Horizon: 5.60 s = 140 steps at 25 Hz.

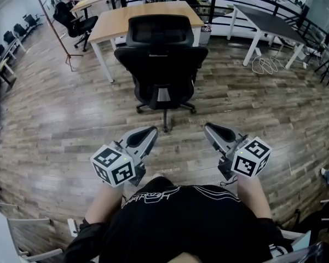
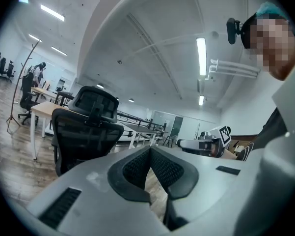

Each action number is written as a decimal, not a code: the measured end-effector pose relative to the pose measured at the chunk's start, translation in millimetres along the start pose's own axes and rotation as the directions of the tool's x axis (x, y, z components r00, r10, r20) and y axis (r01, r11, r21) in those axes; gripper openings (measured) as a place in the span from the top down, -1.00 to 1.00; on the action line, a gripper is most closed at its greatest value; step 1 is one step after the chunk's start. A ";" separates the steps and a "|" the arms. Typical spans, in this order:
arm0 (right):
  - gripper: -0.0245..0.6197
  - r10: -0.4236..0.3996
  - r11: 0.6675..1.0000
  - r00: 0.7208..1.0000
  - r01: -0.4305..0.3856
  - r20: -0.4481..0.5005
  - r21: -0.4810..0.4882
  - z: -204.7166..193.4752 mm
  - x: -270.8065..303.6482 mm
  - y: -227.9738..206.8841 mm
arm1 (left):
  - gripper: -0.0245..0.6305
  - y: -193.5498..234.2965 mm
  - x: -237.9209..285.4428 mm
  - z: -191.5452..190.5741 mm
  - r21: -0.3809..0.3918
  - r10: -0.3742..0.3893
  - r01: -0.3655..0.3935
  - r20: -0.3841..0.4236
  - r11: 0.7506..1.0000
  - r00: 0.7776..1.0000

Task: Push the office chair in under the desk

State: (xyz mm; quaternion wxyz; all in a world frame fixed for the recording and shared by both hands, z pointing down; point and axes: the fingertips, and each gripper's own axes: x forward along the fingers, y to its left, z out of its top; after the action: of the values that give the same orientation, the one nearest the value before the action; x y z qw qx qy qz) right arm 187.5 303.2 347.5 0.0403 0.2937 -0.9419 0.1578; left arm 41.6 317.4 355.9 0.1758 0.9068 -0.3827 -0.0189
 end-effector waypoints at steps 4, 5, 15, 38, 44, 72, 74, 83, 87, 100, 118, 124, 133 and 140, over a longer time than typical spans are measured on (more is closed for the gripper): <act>0.80 -0.025 0.999 1.000 0.025 -0.011 -0.021 3.4 11.4 -16.9 | 0.91 17.4 7.9 2.9 -0.006 0.001 -0.001 0.010 1.000 1.000; 0.79 -0.034 0.999 0.999 0.034 -0.015 -0.029 4.3 15.7 -21.5 | 0.90 22.8 10.3 4.0 -0.004 -0.004 0.004 0.011 1.000 1.000; 0.79 -0.117 0.992 0.993 0.115 -0.023 -0.047 25.4 76.6 -90.1 | 0.90 115.5 57.0 26.2 0.024 0.034 -0.034 0.000 0.999 0.999; 0.54 -0.411 0.892 0.905 0.374 -0.112 -0.252 64.6 197.4 -259.6 | 0.11 364.8 111.2 76.7 0.340 0.230 -0.172 -0.138 0.925 0.963; 0.23 -0.451 0.835 0.875 0.343 -0.177 -0.430 62.9 213.5 -283.3 | 0.04 411.1 120.2 84.7 0.451 0.287 -0.177 -0.188 0.875 0.939; 0.10 -0.704 0.452 0.679 0.205 -0.206 -0.868 51.2 264.3 -388.0 | 0.02 485.3 167.7 81.5 0.713 0.351 0.029 -0.379 0.701 0.856; 0.10 -0.702 0.447 0.681 0.192 -0.210 -0.874 50.8 263.4 -388.2 | 0.03 485.4 167.3 80.3 0.718 0.349 0.033 -0.378 0.695 0.857; 0.12 -0.704 0.457 0.677 0.199 -0.215 -0.867 56.6 267.7 -389.6 | 0.08 488.6 166.4 85.9 0.729 0.356 0.043 -0.384 0.683 0.852; 0.12 -0.701 0.454 0.682 0.201 -0.209 -0.868 52.0 263.1 -390.8 | 0.08 483.7 166.0 79.4 0.734 0.364 0.029 -0.370 0.678 0.855; 0.11 -0.660 0.452 0.726 0.180 -0.192 -0.874 62.6 276.2 -410.2 | 0.08 487.4 173.0 80.8 0.727 0.411 -0.026 -0.359 0.686 0.838; 0.11 -0.530 0.457 0.826 0.088 -0.191 -0.885 97.6 363.7 -487.1 | 0.08 553.2 212.8 101.2 0.738 0.571 -0.154 -0.353 0.657 0.741; 0.11 -0.490 0.462 0.850 0.067 -0.192 -0.884 110.0 392.3 -514.0 | 0.08 574.6 227.3 109.3 0.730 0.608 -0.198 -0.351 0.654 0.712; 0.11 -0.448 0.459 0.874 0.044 -0.189 -0.887 126.4 429.7 -546.9 | 0.07 607.5 248.1 121.9 0.724 0.662 -0.255 -0.353 0.641 0.661; 0.11 -0.434 0.461 0.880 0.032 -0.194 -0.887 136.7 459.5 -563.9 | 0.06 637.8 259.9 132.7 0.723 0.676 -0.264 -0.362 0.638 0.642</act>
State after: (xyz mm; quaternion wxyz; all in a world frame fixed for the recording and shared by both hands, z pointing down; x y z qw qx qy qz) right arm 130.2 -427.6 449.8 0.3919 0.3243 -0.8119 -0.2864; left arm -235.6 -316.7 470.2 -0.0161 0.7245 -0.5256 0.4456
